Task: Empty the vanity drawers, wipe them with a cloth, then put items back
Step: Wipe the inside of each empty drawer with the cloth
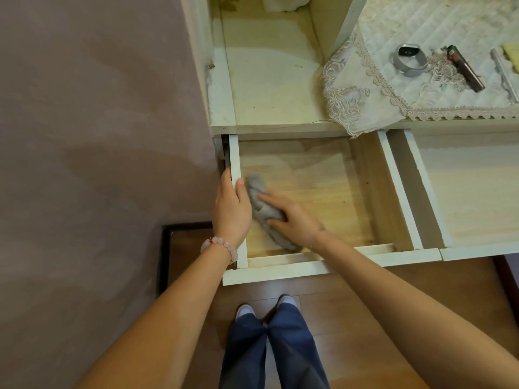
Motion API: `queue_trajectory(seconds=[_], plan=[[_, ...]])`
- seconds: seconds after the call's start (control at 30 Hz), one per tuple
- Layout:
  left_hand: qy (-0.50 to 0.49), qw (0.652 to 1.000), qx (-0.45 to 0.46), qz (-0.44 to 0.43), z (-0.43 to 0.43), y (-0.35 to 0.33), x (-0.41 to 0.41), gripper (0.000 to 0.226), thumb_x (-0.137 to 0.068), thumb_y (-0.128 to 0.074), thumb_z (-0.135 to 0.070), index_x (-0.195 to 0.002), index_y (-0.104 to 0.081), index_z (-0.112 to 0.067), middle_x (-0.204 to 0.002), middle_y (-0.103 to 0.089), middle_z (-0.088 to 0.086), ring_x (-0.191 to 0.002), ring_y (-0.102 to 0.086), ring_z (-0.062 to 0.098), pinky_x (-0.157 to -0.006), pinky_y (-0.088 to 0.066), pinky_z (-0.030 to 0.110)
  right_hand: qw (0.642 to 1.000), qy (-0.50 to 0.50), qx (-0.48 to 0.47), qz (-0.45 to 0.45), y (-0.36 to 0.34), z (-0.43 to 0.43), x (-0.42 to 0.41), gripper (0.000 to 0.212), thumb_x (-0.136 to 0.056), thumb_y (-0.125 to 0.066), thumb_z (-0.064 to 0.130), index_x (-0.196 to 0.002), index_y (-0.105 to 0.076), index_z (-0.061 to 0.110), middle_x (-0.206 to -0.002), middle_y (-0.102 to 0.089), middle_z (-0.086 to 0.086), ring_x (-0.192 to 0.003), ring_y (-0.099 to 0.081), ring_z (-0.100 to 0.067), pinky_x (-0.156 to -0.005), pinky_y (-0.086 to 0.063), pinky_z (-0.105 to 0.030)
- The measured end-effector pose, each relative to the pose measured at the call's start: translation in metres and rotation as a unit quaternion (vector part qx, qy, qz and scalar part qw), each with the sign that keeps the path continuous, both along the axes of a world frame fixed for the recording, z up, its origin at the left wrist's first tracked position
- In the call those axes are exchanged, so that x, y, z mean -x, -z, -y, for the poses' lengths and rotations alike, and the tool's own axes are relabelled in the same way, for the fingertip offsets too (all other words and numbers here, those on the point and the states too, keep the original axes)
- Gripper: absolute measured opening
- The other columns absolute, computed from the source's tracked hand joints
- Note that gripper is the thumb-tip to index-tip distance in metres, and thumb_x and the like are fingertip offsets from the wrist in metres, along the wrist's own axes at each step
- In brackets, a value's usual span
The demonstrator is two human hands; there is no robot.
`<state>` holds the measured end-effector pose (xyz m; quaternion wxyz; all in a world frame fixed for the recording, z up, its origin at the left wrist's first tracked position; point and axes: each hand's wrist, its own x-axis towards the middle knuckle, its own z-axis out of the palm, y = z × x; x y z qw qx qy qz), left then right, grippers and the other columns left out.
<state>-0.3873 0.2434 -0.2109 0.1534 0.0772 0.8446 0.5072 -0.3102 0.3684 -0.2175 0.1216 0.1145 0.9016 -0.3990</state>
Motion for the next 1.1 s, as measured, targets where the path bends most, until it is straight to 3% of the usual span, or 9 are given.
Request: queue_trajectory(seconds=[0.1, 0.3, 0.4, 0.57, 0.73, 0.8, 0.97, 1.1], plan=[[-0.003, 1.000, 0.000, 0.007, 0.000, 0.001, 0.001, 0.043, -0.100, -0.026, -0.033, -0.140, -0.032, -0.020, -0.136, -0.047, 0.002, -0.121, -0.046, 0.019, -0.090, -0.038, 0.027, 0.998, -0.045, -0.045, -0.006, 0.003, 0.016, 0.006, 0.061, -0.084, -0.061, 0.008, -0.139, -0.041, 0.025, -0.149, -0.035, 0.001, -0.137, -0.031, -0.014, -0.109, -0.028, -0.025], [0.004, 1.000, -0.008, 0.012, 0.001, 0.000, 0.000, 0.045, -0.100, -0.026, -0.035, -0.142, -0.029, -0.020, -0.139, -0.044, 0.001, -0.125, -0.042, 0.016, -0.092, -0.035, 0.026, 0.996, -0.045, -0.066, -0.028, -0.006, -0.009, -0.004, 0.051, -0.082, -0.058, -0.002, -0.127, -0.056, 0.021, -0.140, -0.047, 0.000, -0.128, -0.045, -0.017, -0.094, -0.022, -0.003], [-0.001, 1.000, -0.006, 0.016, 0.001, 0.000, -0.001, 0.044, -0.100, -0.025, -0.036, -0.143, -0.027, -0.022, -0.143, -0.039, -0.002, -0.128, -0.037, 0.013, -0.092, -0.029, 0.023, 0.997, -0.021, -0.068, -0.018, -0.006, -0.029, -0.016, 0.049, -0.082, -0.056, -0.005, -0.125, -0.058, 0.019, -0.137, -0.050, -0.002, -0.126, -0.047, -0.019, -0.092, -0.023, -0.001], [0.000, 1.000, -0.006, 0.015, 0.001, 0.000, -0.002, 0.045, -0.101, -0.025, -0.035, -0.143, -0.026, -0.022, -0.143, -0.039, -0.003, -0.126, -0.036, 0.009, -0.091, -0.028, 0.022, 0.993, 0.034, -0.112, 0.013, -0.015, -0.096, -0.048, 0.047, -0.083, -0.060, -0.002, -0.125, -0.058, 0.021, -0.136, -0.051, -0.005, -0.125, -0.049, -0.024, -0.104, -0.034, -0.025], [0.001, 1.000, -0.008, 0.012, 0.001, 0.000, 0.000, 0.044, -0.101, -0.025, -0.033, -0.141, -0.031, -0.018, -0.138, -0.044, 0.001, -0.123, -0.041, 0.010, -0.093, -0.033, 0.025, 0.981, 0.090, -0.157, 0.068, -0.014, -0.128, -0.069, 0.043, -0.089, -0.051, 0.000, -0.122, -0.056, 0.026, -0.126, -0.057, -0.011, -0.109, -0.057, -0.031, -0.091, -0.046, -0.030], [0.005, 1.000, -0.008, 0.005, 0.001, 0.000, -0.001, 0.043, -0.100, -0.026, -0.033, -0.141, -0.031, -0.018, -0.136, -0.047, 0.002, -0.122, -0.044, 0.014, -0.094, -0.036, 0.026, 0.982, 0.093, -0.144, 0.073, -0.014, -0.127, -0.067, 0.042, -0.086, -0.055, -0.003, -0.118, -0.057, 0.024, -0.121, -0.058, -0.010, -0.104, -0.057, -0.030, -0.088, -0.048, -0.033], [0.003, 1.000, -0.010, 0.010, 0.002, 0.000, 0.000, 0.043, -0.100, -0.026, -0.033, -0.140, -0.032, -0.018, -0.131, -0.049, 0.003, -0.119, -0.047, 0.018, -0.095, -0.040, 0.031, 0.996, 0.046, -0.053, 0.062, -0.025, -0.117, -0.079, 0.044, -0.071, -0.073, -0.004, -0.109, -0.066, 0.016, -0.114, -0.062, -0.005, -0.103, -0.059, -0.021, -0.084, -0.039, -0.010], [0.001, 1.000, -0.003, 0.011, 0.001, 0.000, -0.001, 0.044, -0.101, -0.026, -0.034, -0.142, -0.028, -0.020, -0.141, -0.041, -0.001, -0.121, -0.037, 0.004, -0.093, -0.031, 0.022, 0.997, -0.045, -0.024, 0.056, -0.028, -0.097, -0.072, 0.041, -0.069, -0.075, -0.003, -0.107, -0.068, 0.013, -0.113, -0.065, -0.006, -0.102, -0.061, -0.018, -0.090, -0.042, -0.014]])
